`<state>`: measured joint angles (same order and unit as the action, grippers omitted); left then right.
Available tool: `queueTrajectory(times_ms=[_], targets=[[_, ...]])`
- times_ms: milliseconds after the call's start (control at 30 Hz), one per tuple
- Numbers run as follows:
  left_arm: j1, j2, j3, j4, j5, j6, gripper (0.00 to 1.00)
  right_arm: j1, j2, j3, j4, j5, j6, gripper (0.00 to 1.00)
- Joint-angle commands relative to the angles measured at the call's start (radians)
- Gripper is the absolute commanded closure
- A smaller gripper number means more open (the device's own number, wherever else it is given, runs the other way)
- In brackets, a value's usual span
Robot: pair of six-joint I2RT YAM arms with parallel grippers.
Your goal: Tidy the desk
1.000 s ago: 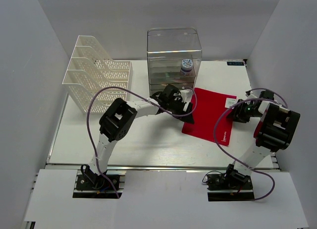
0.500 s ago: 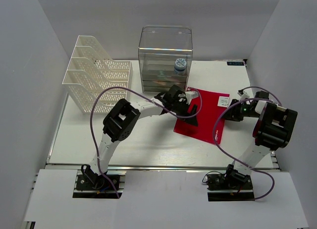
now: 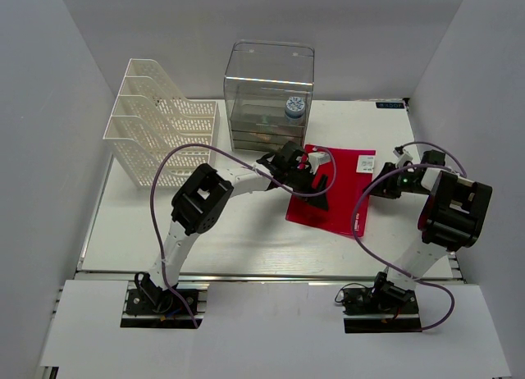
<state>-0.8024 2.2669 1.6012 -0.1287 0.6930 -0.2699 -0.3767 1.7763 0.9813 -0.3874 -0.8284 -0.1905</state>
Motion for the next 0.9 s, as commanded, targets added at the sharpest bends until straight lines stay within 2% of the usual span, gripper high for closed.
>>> queueTrajectory(times_ms=[0, 233, 333, 433, 500, 533, 733, 867], targets=[[-0.023, 0.065, -0.015, -0.104, -0.029, 0.023, 0.12, 0.032, -0.037, -0.023, 0.005, -0.041, 0.056, 0.69], [-0.032, 0.088, 0.0, -0.108, -0.016, 0.017, 0.12, 0.033, -0.066, -0.03, 0.036, -0.012, 0.068, 0.81], [-0.041, 0.089, 0.008, -0.103, -0.01, 0.011, 0.12, 0.03, -0.087, -0.03, 0.045, 0.029, 0.071, 0.95], [-0.041, 0.057, 0.006, -0.088, -0.006, 0.0, 0.11, 0.027, -0.132, -0.029, 0.048, 0.086, 0.059, 1.0], [-0.041, 0.019, -0.009, -0.06, -0.015, -0.014, 0.08, 0.024, -0.182, -0.023, 0.041, 0.132, 0.046, 1.0], [-0.041, -0.019, -0.012, -0.057, -0.016, -0.017, 0.02, 0.022, -0.205, -0.02, 0.033, 0.146, 0.025, 1.0], [-0.02, -0.193, -0.053, -0.014, -0.043, -0.043, 0.02, 0.009, -0.388, 0.043, -0.077, 0.164, -0.087, 1.0], [-0.011, -0.341, -0.135, 0.02, -0.125, -0.037, 0.02, 0.001, -0.474, 0.028, -0.103, 0.189, -0.127, 1.0]])
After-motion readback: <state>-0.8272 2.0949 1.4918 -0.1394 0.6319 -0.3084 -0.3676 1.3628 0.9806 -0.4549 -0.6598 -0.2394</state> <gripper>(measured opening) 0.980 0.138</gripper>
